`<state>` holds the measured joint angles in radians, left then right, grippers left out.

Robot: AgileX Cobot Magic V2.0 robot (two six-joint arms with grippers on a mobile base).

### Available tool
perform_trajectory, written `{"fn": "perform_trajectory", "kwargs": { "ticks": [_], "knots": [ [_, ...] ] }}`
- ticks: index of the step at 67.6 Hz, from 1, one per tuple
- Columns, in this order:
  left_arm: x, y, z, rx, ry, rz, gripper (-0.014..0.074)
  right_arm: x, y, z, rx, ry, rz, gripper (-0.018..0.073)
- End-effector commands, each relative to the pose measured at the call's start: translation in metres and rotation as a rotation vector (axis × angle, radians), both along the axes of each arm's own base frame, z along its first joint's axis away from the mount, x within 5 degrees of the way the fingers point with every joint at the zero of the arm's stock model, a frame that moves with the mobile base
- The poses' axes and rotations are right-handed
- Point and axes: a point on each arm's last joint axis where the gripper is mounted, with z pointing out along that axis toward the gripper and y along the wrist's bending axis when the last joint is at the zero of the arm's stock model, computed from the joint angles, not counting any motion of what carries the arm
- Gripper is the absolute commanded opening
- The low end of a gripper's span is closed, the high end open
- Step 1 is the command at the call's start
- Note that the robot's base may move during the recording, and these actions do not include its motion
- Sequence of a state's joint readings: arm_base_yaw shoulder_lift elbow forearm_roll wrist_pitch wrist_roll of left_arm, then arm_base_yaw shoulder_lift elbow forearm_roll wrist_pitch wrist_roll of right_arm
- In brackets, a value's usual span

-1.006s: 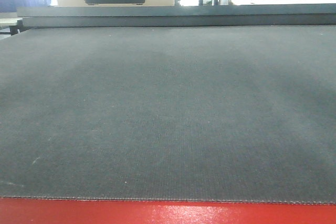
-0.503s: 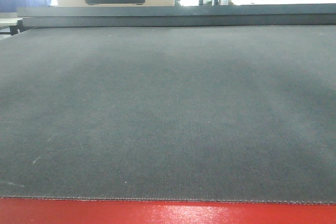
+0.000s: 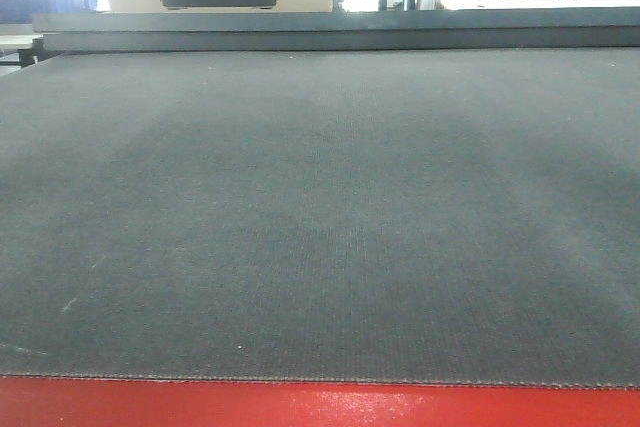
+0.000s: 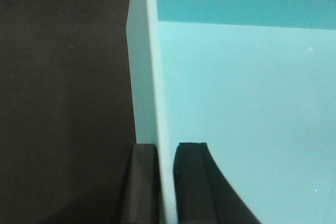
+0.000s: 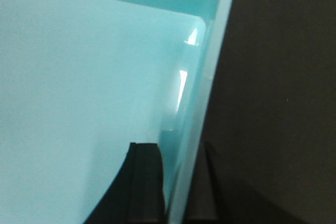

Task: Fetch blue bin and place on conveyor start
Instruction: 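Lower the bin onto the conveyor belt and open both grippers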

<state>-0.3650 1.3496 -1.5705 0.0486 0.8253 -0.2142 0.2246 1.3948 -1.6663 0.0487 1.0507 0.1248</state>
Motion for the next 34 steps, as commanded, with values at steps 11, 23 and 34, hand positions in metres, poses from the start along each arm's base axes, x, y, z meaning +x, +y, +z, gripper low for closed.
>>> {"fn": "perform_trajectory", "kwargs": {
  "ticks": [11, 23, 34],
  "knots": [
    [0.014, -0.006, -0.052, 0.026, 0.116, -0.004, -0.0111, 0.023, 0.004, -0.020, -0.042, 0.055, 0.013, -0.0152],
    [0.027, -0.012, -0.088, 0.045, 0.165, -0.006, -0.0111, 0.043, 0.008, -0.063, -0.063, 0.150, 0.013, -0.0152],
    [0.038, -0.016, -0.111, 0.060, 0.204, -0.007, -0.0111, 0.053, 0.010, -0.108, -0.075, 0.208, 0.009, -0.0152]
  ]
}}
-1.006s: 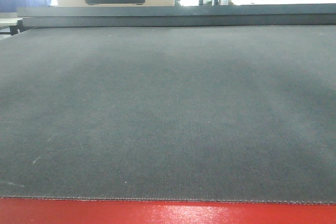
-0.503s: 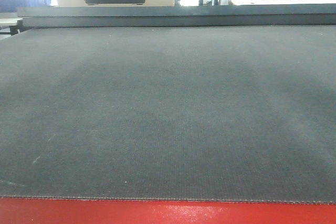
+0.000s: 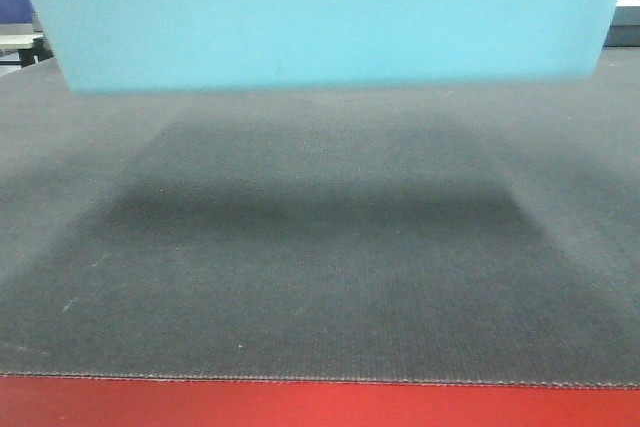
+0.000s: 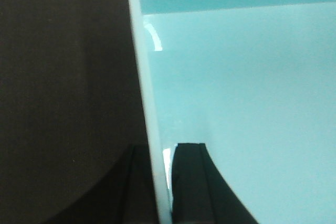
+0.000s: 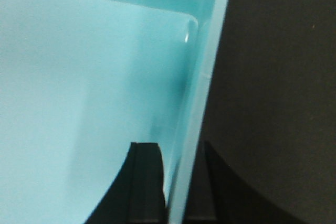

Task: Fetch blue bin and place on conveyor start
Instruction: 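Lower the bin onto the conveyor belt and open both grippers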

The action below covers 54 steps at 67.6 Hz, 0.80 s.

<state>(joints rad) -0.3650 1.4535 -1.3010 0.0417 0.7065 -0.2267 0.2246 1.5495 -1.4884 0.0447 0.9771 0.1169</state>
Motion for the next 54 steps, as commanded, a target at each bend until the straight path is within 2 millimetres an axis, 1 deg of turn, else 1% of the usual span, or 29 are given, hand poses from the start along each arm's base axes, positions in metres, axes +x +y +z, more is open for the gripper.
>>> {"fn": "perform_trajectory", "kwargs": {
  "ticks": [1, 8, 13, 17, 20, 21, 23, 24, 27, 28, 29, 32, 33, 38, 39, 41, 45, 49, 51, 54],
  "knots": [
    [0.006, -0.003, -0.004, -0.014, -0.034, -0.008, -0.0111, 0.006, 0.000, -0.015, -0.009, -0.037, 0.009, -0.0152],
    [0.012, -0.005, -0.018, 0.007, -0.001, -0.009, -0.0110, 0.011, 0.001, -0.032, -0.009, -0.038, 0.007, -0.0152],
    [0.016, -0.006, -0.025, 0.016, 0.024, -0.009, -0.0101, 0.013, 0.001, -0.036, -0.007, -0.046, 0.006, -0.0142],
    [0.018, -0.007, -0.030, 0.023, 0.037, -0.010, -0.0065, 0.014, 0.001, -0.037, -0.006, -0.051, 0.005, -0.0097],
    [0.019, -0.007, -0.031, 0.025, 0.043, -0.010, -0.0013, 0.015, 0.001, -0.036, -0.005, -0.056, 0.005, -0.0038],
    [0.019, -0.008, -0.032, 0.026, 0.045, -0.010, 0.0008, 0.015, 0.001, -0.036, -0.004, -0.058, 0.005, 0.0000],
    [0.019, -0.008, -0.032, 0.026, 0.045, -0.010, 0.0071, 0.015, 0.001, -0.036, -0.004, -0.060, 0.005, 0.0041],
    [0.019, -0.008, -0.032, 0.026, 0.045, -0.010, 0.0086, 0.015, 0.001, -0.036, -0.006, -0.060, 0.005, 0.0072],
    [0.019, -0.008, -0.032, 0.026, 0.045, -0.010, 0.0179, 0.015, 0.001, -0.036, -0.016, -0.063, 0.007, 0.0172],
    [0.019, -0.008, -0.032, 0.026, 0.045, -0.010, 0.0230, 0.015, 0.000, -0.036, -0.019, -0.063, 0.007, 0.0207],
    [0.019, -0.008, -0.032, 0.026, 0.045, -0.010, 0.0247, 0.015, 0.000, -0.036, -0.025, -0.065, 0.008, 0.0243],
    [0.019, -0.008, -0.032, 0.025, 0.043, -0.010, 0.0353, 0.015, 0.000, -0.036, -0.032, -0.066, 0.009, 0.0351],
    [0.020, -0.008, -0.031, 0.024, 0.041, -0.010, 0.0428, 0.016, -0.001, -0.035, -0.037, -0.069, 0.010, 0.0417],
    [0.019, -0.008, -0.029, 0.027, 0.048, -0.010, 0.0615, 0.015, -0.001, -0.032, -0.042, -0.076, 0.011, 0.0538],
    [0.019, -0.008, -0.028, 0.027, 0.048, -0.010, 0.0631, 0.015, -0.001, -0.030, -0.041, -0.079, 0.011, 0.0554],
    [0.019, -0.007, -0.027, 0.027, 0.048, -0.009, 0.0609, 0.015, -0.002, -0.026, -0.045, -0.089, 0.011, 0.0574],
    [0.017, -0.007, -0.021, 0.025, 0.044, -0.009, 0.0566, 0.013, -0.002, -0.017, -0.039, -0.115, 0.010, 0.0566],
    [0.012, -0.005, -0.013, 0.018, 0.024, -0.008, 0.0516, 0.009, -0.003, -0.006, -0.032, -0.148, 0.009, 0.0545],
    [0.010, -0.004, -0.010, 0.015, 0.017, -0.008, 0.0498, 0.007, -0.003, 0.001, -0.027, -0.168, 0.009, 0.0524],
    [0.005, -0.002, -0.001, 0.005, -0.009, -0.008, 0.0448, 0.002, -0.005, 0.010, -0.022, -0.201, 0.008, 0.0492]
  ]
}}
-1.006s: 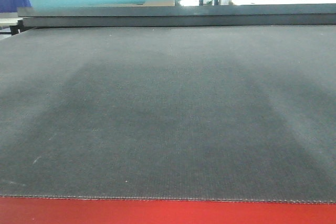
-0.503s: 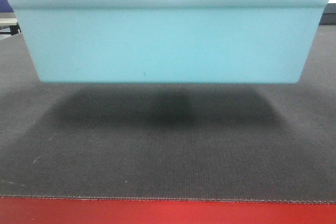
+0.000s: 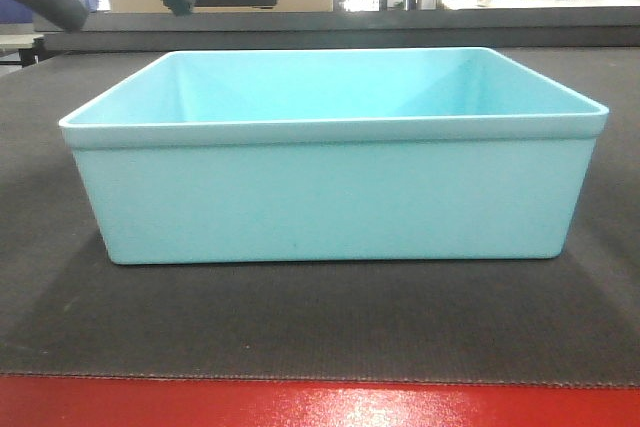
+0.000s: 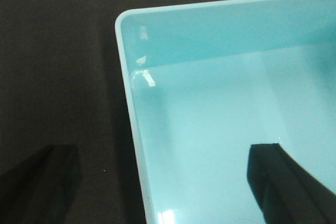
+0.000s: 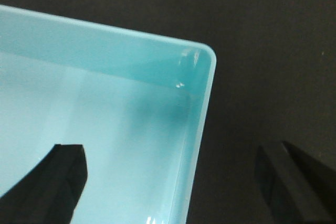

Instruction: Fetch blue bin and place on conveyor start

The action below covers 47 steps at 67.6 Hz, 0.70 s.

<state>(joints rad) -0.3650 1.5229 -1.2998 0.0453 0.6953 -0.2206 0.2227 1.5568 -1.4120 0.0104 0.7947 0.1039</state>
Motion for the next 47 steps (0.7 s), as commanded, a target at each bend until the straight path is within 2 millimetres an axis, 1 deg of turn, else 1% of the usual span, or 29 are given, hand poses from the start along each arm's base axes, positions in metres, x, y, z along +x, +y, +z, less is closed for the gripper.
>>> {"fn": "perform_trajectory", "kwargs": {
  "ticks": [1, 4, 5, 6, 9, 10, 12, 13, 14, 15, 18, 19, 20, 21, 26, 29, 33, 36, 37, 39, 41, 43, 44, 47],
  "knots": [
    [-0.012, 0.004, 0.025, -0.027, -0.070, -0.003, 0.0432, -0.011, -0.004, 0.029, -0.002, -0.106, 0.005, 0.0467],
    [-0.019, 0.007, 0.034, -0.038, -0.099, -0.003, 0.0375, -0.020, -0.007, 0.041, 0.002, -0.141, 0.002, 0.0405],
    [-0.022, 0.008, 0.039, -0.043, -0.114, -0.003, 0.0342, -0.022, -0.008, 0.044, 0.002, -0.151, 0.002, 0.0380],
    [-0.024, 0.009, 0.041, -0.043, -0.120, -0.003, 0.0331, -0.024, -0.009, 0.047, 0.002, -0.161, 0.001, 0.0353],
    [-0.032, 0.013, 0.052, -0.042, -0.158, -0.004, 0.0254, -0.032, -0.013, 0.056, 0.002, -0.187, -0.005, 0.0246],
    [-0.036, 0.015, 0.058, -0.044, -0.178, -0.004, 0.0212, -0.035, -0.013, 0.059, 0.001, -0.194, -0.006, 0.0230],
    [-0.042, 0.018, 0.065, -0.044, -0.205, -0.004, 0.0151, -0.040, -0.017, 0.064, 0.001, -0.208, -0.012, 0.0160],
    [-0.045, 0.019, 0.069, -0.043, -0.219, -0.004, 0.0120, -0.043, -0.018, 0.067, 0.001, -0.216, -0.015, 0.0107],
    [-0.047, 0.020, 0.071, -0.043, -0.226, -0.004, 0.0103, -0.046, -0.019, 0.069, 0.002, -0.222, -0.017, 0.0071],
    [-0.052, 0.022, 0.077, -0.045, -0.246, -0.004, 0.0054, -0.048, -0.021, 0.072, 0.001, -0.230, -0.021, 0.0036],
    [-0.062, 0.029, 0.087, -0.028, -0.291, -0.001, -0.0046, -0.058, -0.026, 0.079, 0.000, -0.258, -0.032, -0.0066],
    [-0.067, 0.032, 0.091, -0.026, -0.310, 0.004, -0.0095, -0.060, -0.029, 0.081, -0.001, -0.264, -0.039, -0.0098],
    [-0.070, 0.035, 0.093, -0.017, -0.323, 0.007, -0.0111, -0.063, -0.030, 0.082, 0.000, -0.273, -0.043, -0.0144],
    [-0.073, 0.037, 0.095, -0.010, -0.332, 0.010, -0.0110, -0.065, -0.032, 0.083, -0.002, -0.280, -0.047, -0.0171],
    [-0.091, 0.052, 0.104, -0.001, -0.390, 0.041, -0.0111, -0.080, -0.042, 0.087, 0.000, -0.325, -0.076, -0.0162],
    [-0.100, 0.061, 0.106, -0.004, -0.412, 0.064, -0.0111, -0.086, -0.049, 0.086, 0.000, -0.347, -0.097, -0.0162],
    [-0.114, 0.074, 0.103, -0.007, -0.440, 0.101, -0.0111, -0.096, -0.055, 0.080, -0.002, -0.366, -0.118, -0.0162],
    [-0.124, 0.081, 0.099, -0.006, -0.459, 0.126, -0.0111, -0.102, -0.059, 0.074, -0.001, -0.388, -0.130, -0.0162],
    [-0.127, 0.084, 0.095, -0.004, -0.457, 0.133, -0.0111, -0.104, -0.060, 0.069, -0.005, -0.384, -0.131, -0.0162],
    [-0.133, 0.089, 0.091, -0.004, -0.474, 0.152, -0.0111, -0.110, -0.061, 0.064, -0.009, -0.400, -0.132, -0.0162],
    [-0.143, 0.094, 0.088, -0.006, -0.496, 0.166, -0.0111, -0.115, -0.062, 0.058, -0.018, -0.411, -0.130, -0.0162],
    [-0.150, 0.097, 0.082, -0.005, -0.506, 0.178, -0.0111, -0.119, -0.062, 0.053, -0.024, -0.430, -0.127, -0.0162],
    [-0.153, 0.099, 0.076, -0.002, -0.502, 0.183, -0.0111, -0.121, -0.063, 0.046, -0.027, -0.425, -0.126, -0.0162],
    [-0.166, 0.104, 0.068, -0.004, -0.529, 0.198, -0.0111, -0.129, -0.063, 0.036, -0.028, -0.448, -0.122, -0.0162]
  ]
}}
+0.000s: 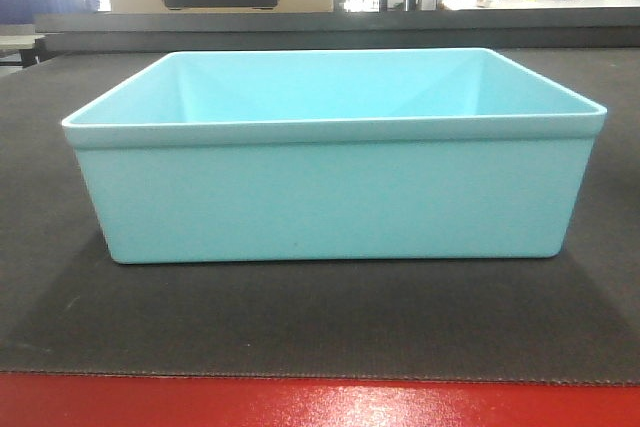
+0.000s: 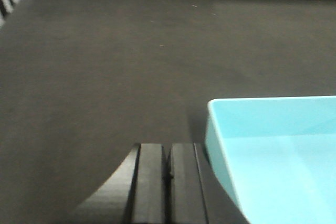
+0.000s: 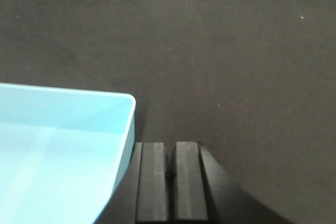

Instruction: Fetch blue bin and place on conveyor start

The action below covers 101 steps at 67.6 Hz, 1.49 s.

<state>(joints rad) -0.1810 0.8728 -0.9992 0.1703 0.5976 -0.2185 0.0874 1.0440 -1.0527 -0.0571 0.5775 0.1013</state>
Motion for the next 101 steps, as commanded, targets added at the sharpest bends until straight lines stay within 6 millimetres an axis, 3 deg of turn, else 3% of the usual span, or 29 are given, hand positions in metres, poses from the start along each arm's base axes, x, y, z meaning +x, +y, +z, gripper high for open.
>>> {"fn": "perform_trajectory", "kwargs": {
  "ticks": [1, 13, 20, 30, 41, 57, 88, 94, 101],
  "knots": [
    [-0.025, 0.009, -0.014, -0.007, -0.070, 0.025, -0.0111, -0.013, -0.002, -0.013, -0.021, -0.077, 0.004, -0.0162],
    [-0.076, 0.017, -0.053, -0.019, -0.173, 0.032, -0.0111, -0.049, -0.003, -0.058, -0.008, -0.240, 0.025, -0.0162],
    [-0.097, 0.020, -0.069, -0.025, -0.220, 0.031, -0.0111, -0.068, -0.004, -0.070, 0.002, -0.355, 0.035, -0.0162],
    [-0.121, 0.023, -0.078, -0.037, -0.299, 0.031, -0.0111, -0.087, -0.005, -0.070, 0.010, -0.455, 0.038, -0.0162],
    [-0.138, 0.025, -0.076, -0.048, -0.383, 0.031, -0.0111, -0.090, -0.005, -0.067, 0.012, -0.484, 0.039, -0.0162],
    [-0.148, 0.026, -0.075, -0.055, -0.429, 0.031, -0.0111, -0.090, -0.005, -0.066, 0.013, -0.488, 0.039, -0.0162],
    [-0.146, 0.026, -0.080, -0.029, -0.421, 0.061, -0.0111, -0.090, -0.005, -0.066, 0.013, -0.490, 0.039, -0.0162],
    [-0.145, 0.024, -0.089, 0.035, -0.461, 0.070, -0.0111, -0.090, -0.005, -0.066, 0.013, -0.490, 0.039, -0.0162],
    [-0.138, 0.025, -0.118, 0.051, -0.506, 0.114, -0.0111, -0.090, -0.005, -0.066, 0.013, -0.490, 0.039, -0.0162]
  ]
}}
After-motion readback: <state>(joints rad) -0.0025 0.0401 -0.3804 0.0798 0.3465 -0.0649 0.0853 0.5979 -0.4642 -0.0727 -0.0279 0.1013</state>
